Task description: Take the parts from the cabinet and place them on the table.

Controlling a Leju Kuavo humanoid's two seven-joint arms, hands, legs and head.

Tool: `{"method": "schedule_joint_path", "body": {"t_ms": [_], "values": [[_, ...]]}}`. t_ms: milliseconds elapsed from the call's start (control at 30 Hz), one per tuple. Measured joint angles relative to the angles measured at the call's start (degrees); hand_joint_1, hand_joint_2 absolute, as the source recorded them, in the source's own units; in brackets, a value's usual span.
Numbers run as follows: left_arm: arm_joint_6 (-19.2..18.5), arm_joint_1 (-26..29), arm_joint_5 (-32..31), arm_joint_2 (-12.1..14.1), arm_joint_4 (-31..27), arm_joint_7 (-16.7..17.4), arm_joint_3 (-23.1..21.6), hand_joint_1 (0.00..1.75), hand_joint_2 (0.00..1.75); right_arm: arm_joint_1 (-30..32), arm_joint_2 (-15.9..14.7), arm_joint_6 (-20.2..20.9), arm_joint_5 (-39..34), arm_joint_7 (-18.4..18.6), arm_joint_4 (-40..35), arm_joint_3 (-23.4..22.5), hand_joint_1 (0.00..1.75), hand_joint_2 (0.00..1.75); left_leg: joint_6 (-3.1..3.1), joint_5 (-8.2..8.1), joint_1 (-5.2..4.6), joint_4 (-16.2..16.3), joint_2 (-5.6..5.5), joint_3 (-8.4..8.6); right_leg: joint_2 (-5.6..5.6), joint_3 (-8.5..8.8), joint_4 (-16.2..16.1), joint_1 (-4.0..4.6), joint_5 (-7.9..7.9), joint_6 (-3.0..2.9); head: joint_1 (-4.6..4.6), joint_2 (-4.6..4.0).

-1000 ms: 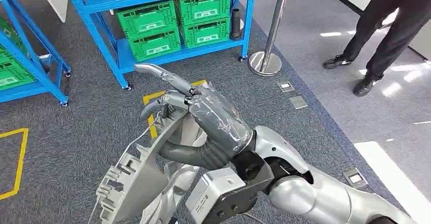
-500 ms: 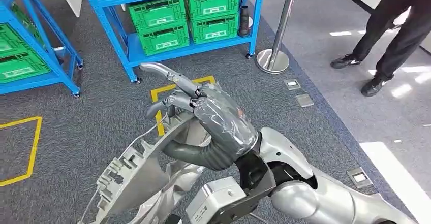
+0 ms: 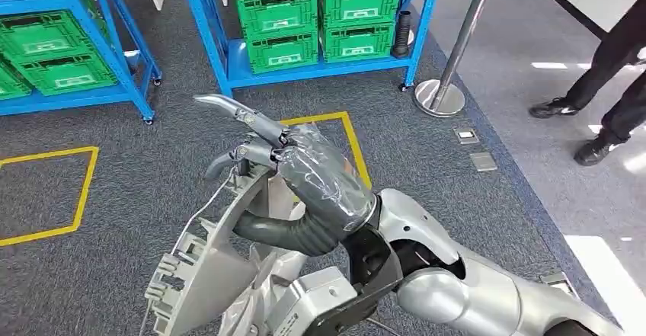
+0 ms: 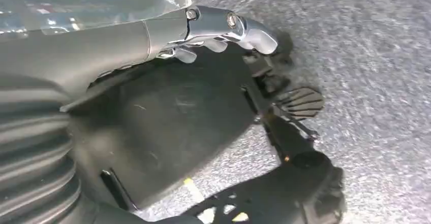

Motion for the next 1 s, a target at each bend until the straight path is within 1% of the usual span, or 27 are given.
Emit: {"method": "schedule_joint_path", "body": {"t_ms": [33, 67, 100, 133, 167, 200, 233, 267, 300, 333, 400, 467, 500, 533, 567, 600, 633, 667, 700, 733, 767, 800, 833, 867, 900, 967, 1000], "values": [[0.00, -0.13, -0.02, 0.00, 0.00, 0.00, 0.00, 0.00, 1.75, -0.04, -0.02, -0.09, 0.02, -0.02, -0.11, -0.02, 1.75, 1.75, 0.36, 0.29, 0.06, -0.02, -0.59, -0.32, 2.93, -0.92, 2.03, -0.20, -1.78, 0.14, 0.13, 0.00], [0.00, -0.31, 0.00, -0.04, -0.02, 0.02, 0.00, 0.00, 1.75, 0.05, -0.07, -0.09, 0.02, 0.00, -0.17, 0.00, 1.75, 1.75, 0.66, 0.48, 0.06, -0.01, -1.15, -0.62, 4.27, -2.77, 6.23, -0.23, -4.26, 0.15, 0.57, 0.00], [-0.02, -0.36, 0.00, -0.15, -0.04, 0.00, 0.00, 0.00, 1.75, 0.25, -0.13, -0.09, 0.02, 0.02, -0.20, 0.07, 1.75, 1.75, 0.80, 0.70, 0.01, 0.00, -1.89, -0.89, 4.81, -5.01, 11.29, -0.18, -6.57, 0.23, 0.90, 0.00], [-0.02, -0.32, 0.00, -0.17, -0.11, 0.02, 0.00, 0.00, 1.75, 0.39, -0.17, -0.09, 0.02, 0.02, -0.17, 0.13, 1.75, 1.75, 0.79, 0.87, -0.05, 0.03, -2.64, -1.13, 4.91, -6.94, 15.57, -0.13, -7.99, 0.29, 1.09, 0.00], [-0.02, -0.23, 0.00, -0.17, -0.11, 0.02, 0.00, 0.00, 1.75, 0.55, -0.22, -0.09, 0.02, 0.06, -0.17, 0.15, 1.75, 1.75, 0.78, 1.01, -0.10, 0.09, -3.38, -1.30, 4.91, -7.68, 17.32, -0.12, -7.99, 0.31, 1.11, 0.00], [0.00, -0.21, 0.00, -0.15, -0.11, 0.00, 0.00, 0.00, 1.75, 0.60, -0.24, -0.09, 0.02, 0.07, -0.17, 0.17, 1.75, 1.75, 0.71, 1.09, -0.10, 0.18, -4.12, -1.42, 4.92, -7.14, 16.54, -0.12, -6.87, 0.21, 1.16, 0.00], [0.00, -0.21, 0.00, -0.15, -0.11, 0.02, 0.00, 0.00, 1.75, 0.59, -0.24, -0.09, 0.02, 0.09, -0.20, 0.20, 1.75, 1.75, 0.63, 1.13, -0.09, 0.36, -5.01, -1.51, 5.03, -5.48, 13.25, -0.14, -4.61, 0.06, 1.38, 0.00], [0.00, -0.21, 0.00, -0.17, -0.11, 0.02, 0.00, 0.00, 1.75, 0.56, -0.24, -0.09, 0.04, 0.09, -0.20, 0.18, 1.75, 1.75, 0.58, 1.13, -0.08, 0.62, -5.91, -1.53, 5.75, -2.61, 7.69, -0.21, -1.63, -0.19, 1.55, 0.00], [-0.02, -0.21, 0.00, -0.20, -0.15, 0.02, 0.00, 0.00, 1.75, 0.53, -0.24, -0.09, 0.07, 0.09, -0.20, 0.18, 1.75, 1.75, 0.37, 1.00, -0.05, 0.95, -6.62, -1.62, 7.42, -0.06, 2.53, -0.29, 0.61, -0.44, 1.66, 0.00], [0.00, -0.27, 0.00, -0.26, -0.15, 0.02, 0.02, 0.00, 1.75, 0.54, -0.24, -0.11, 0.07, 0.09, -0.22, 0.17, 1.75, 1.75, -0.05, 0.97, -0.32, 1.32, -7.13, -2.22, 9.98, 0.93, 0.85, -0.50, -0.57, -0.78, 1.55, 0.00], [0.00, -0.51, -0.02, -0.31, -0.17, 0.02, 0.00, 0.00, 1.75, 0.55, -0.26, -0.13, 0.07, 0.18, -0.35, 0.11, 1.75, 1.75, -0.83, 1.46, 0.24, 1.61, -8.27, -3.30, 9.22, 0.62, 0.02, -0.32, -0.52, -0.89, 1.55, 0.00], [0.00, -0.29, -0.07, -0.24, -0.17, 0.00, 0.00, 0.00, 1.75, 0.51, -0.22, -0.13, 0.09, 0.17, -0.35, 0.11, 1.75, 1.75, -1.49, 1.85, 0.36, 1.36, -9.61, -3.71, 7.94, 0.59, -0.12, -0.30, -0.27, -1.55, 1.75, 0.00], [0.00, -0.32, -0.07, 0.00, -0.17, 0.00, 0.00, 0.00, 1.75, 0.41, -0.15, -0.15, 0.15, 0.17, -0.35, 0.00, 1.75, 1.75, -1.64, 1.44, 0.26, 1.73, -8.76, -3.71, 7.05, 0.75, -0.60, -0.76, -0.07, -1.89, 1.73, 0.00], [0.02, -0.34, -0.07, -0.15, -0.20, 0.02, -0.02, 0.00, 1.75, 0.45, -0.04, -0.15, 0.28, 0.20, -0.35, 0.00, 1.75, 1.75, -2.15, 0.10, -0.01, 3.29, -5.80, -4.59, 6.28, 0.97, -0.81, -0.74, -0.02, -2.07, 1.24, 0.00], [0.26, -0.42, -0.04, -0.09, -0.17, 0.02, 0.00, 0.00, 1.75, 0.34, -0.04, -0.17, 0.35, 0.22, -0.35, -0.07, 1.75, 1.75, -2.54, -1.96, 0.18, 6.70, -4.08, -5.95, 5.62, 1.06, -0.80, -0.70, -0.03, -2.28, 0.85, 0.00], [0.41, -0.58, -0.07, 0.09, -0.17, 0.02, 0.02, 0.00, 1.75, 0.43, -0.05, -0.20, 0.39, 0.22, -0.35, -0.09, 1.75, 1.75, -2.83, -4.26, 0.36, 11.78, -3.21, -7.99, 4.81, 1.03, -0.77, -0.62, -0.08, -2.35, 0.78, 0.00], [0.52, -0.66, -0.07, 0.15, -0.17, 0.02, 0.02, 0.00, 1.75, 0.53, -0.04, -0.20, 0.39, 0.22, -0.35, -0.02, 1.75, 1.75, -3.06, -5.81, 0.49, 15.97, -3.04, -9.66, 3.89, 1.02, -0.76, -0.62, -0.12, -2.37, 0.68, 0.00], [0.63, -0.69, -0.11, 0.18, -0.17, -0.02, 0.04, 0.00, 1.75, 0.65, -0.07, -0.20, 0.44, 0.22, -0.35, 0.04, 1.75, 1.75, -3.27, -6.42, 0.61, 18.45, -2.97, -10.57, 2.99, 1.01, -0.75, -0.62, -0.14, -2.36, 0.50, 0.00], [0.72, -0.73, -0.09, 0.24, -0.17, -0.04, 0.04, 0.00, 1.75, 0.73, -0.04, -0.20, 0.48, 0.24, -0.35, 0.09, 1.75, 1.75, -3.37, -5.76, 0.72, 18.10, -2.89, -10.17, 2.20, 1.02, -0.73, -0.63, -0.19, -2.29, 0.41, 0.00], [0.70, -0.64, -0.07, 0.35, -0.17, -0.02, 0.04, 0.00, 1.75, 0.76, -0.04, -0.22, 0.61, 0.24, -0.35, 0.09, 1.75, 1.75, -3.39, -3.95, 0.84, 15.51, -2.74, -8.76, 1.50, 1.03, -0.70, -0.63, -0.25, -2.20, 0.28, 0.00], [0.70, -0.55, -0.07, 0.42, -0.17, 0.04, 0.04, 0.00, 1.75, 0.75, -0.04, -0.22, 0.77, 0.24, -0.35, 0.09, 1.75, 1.75, -3.32, -1.37, 0.88, 10.63, -2.19, -6.25, 0.79, 1.11, -0.63, -0.63, -0.32, -2.09, 0.24, 0.00], [0.70, -0.40, -0.02, 0.50, -0.17, 0.04, 0.02, 0.00, 1.75, 0.74, -0.04, -0.24, 0.81, 0.24, -0.35, 0.04, 1.75, 1.75, -3.18, 1.27, 0.84, 4.72, -0.21, -3.21, 0.16, 1.29, -0.60, -0.62, -0.46, -1.87, 0.17, 0.00], [0.66, -0.37, -0.02, 0.48, -0.17, 0.02, 0.00, 0.00, 1.75, 0.74, 0.00, -0.24, 0.83, 0.24, -0.37, 0.02, 1.75, 1.75, -3.15, 0.48, 0.29, 2.25, 3.15, -2.04, -0.36, 1.41, -0.72, -0.40, -0.51, -1.61, 0.02, 0.00], [0.59, -0.51, -0.04, 0.44, -0.17, 0.02, 0.00, 0.00, 1.75, 0.65, -0.02, -0.24, 0.83, 0.24, -0.42, -0.07, 1.75, 1.75, -2.38, 0.50, -0.26, 0.98, 3.39, -2.00, -0.93, 1.27, -0.49, 0.06, -0.56, -1.23, -0.37, 0.00], [0.59, -0.61, -0.04, 0.33, -0.20, 0.02, 0.00, 0.00, 1.75, 0.65, -0.02, -0.26, 0.85, 0.24, -0.46, -0.11, 1.75, 1.75, -1.68, 0.39, -0.23, 1.34, 3.08, -1.95, -1.60, 1.18, -0.59, 0.21, -0.46, -0.92, -0.33, 0.00], [0.59, -0.27, -0.04, 0.28, -0.20, 0.00, 0.00, 0.00, 1.75, 0.62, 0.07, -0.24, 0.87, 0.24, -0.48, -0.07, 1.75, 1.75, -1.02, 0.63, -0.36, 1.23, 1.25, -2.44, -3.44, 1.51, -0.85, 0.13, -0.44, -0.41, 0.18, 0.00], [0.57, -0.24, -0.07, 0.35, -0.20, -0.09, -0.02, 0.00, 1.75, 0.57, 0.09, -0.26, 0.90, 0.24, -0.50, -0.20, 1.75, 1.75, -0.34, 1.07, 0.11, 0.70, 0.43, -2.14, -2.92, 1.46, -0.67, -0.16, -1.01, 0.10, 0.18, 0.00]]}}
